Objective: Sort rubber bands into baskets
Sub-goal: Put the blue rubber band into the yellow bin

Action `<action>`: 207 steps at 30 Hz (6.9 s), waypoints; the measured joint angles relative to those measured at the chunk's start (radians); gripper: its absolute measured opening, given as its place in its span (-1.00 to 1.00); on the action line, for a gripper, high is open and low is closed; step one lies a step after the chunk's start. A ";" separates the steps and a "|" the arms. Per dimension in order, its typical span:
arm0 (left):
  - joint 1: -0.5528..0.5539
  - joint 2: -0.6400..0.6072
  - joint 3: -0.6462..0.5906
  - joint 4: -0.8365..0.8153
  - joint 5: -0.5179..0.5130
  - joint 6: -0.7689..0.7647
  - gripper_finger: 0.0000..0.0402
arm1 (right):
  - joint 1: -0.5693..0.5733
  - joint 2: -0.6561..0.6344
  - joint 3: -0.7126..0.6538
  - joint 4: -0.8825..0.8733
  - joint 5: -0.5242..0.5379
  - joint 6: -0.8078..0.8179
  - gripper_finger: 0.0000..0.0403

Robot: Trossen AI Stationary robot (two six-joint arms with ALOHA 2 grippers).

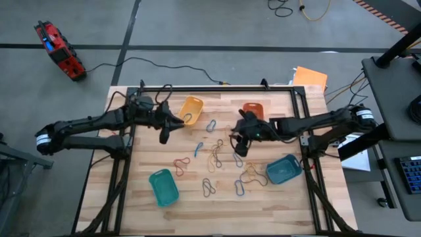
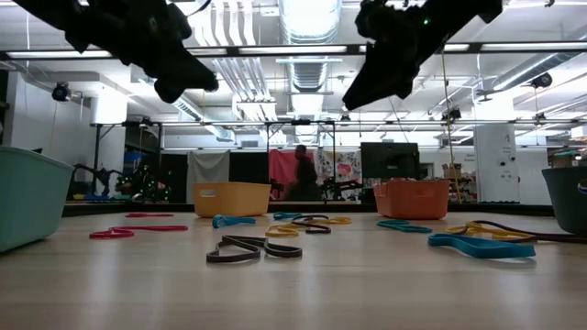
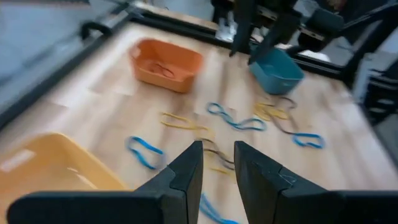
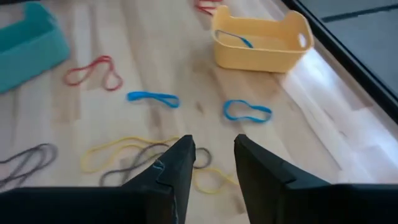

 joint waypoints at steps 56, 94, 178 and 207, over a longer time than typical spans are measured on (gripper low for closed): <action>-0.340 0.747 0.263 -0.167 -0.427 -0.487 -0.20 | 0.027 -0.029 -0.006 -0.100 0.001 0.030 -0.10; -0.349 0.802 0.271 -0.213 -0.395 -0.397 -1.00 | 0.027 -0.029 -0.009 -0.099 0.010 0.037 -0.08; -0.125 0.283 0.138 -0.130 -0.458 0.169 -1.00 | -0.058 -0.029 -0.043 -0.025 0.010 -0.009 -0.09; 0.240 0.554 0.138 -0.060 -0.345 0.189 -0.99 | -0.177 -0.029 -0.045 0.017 0.010 -0.027 -0.09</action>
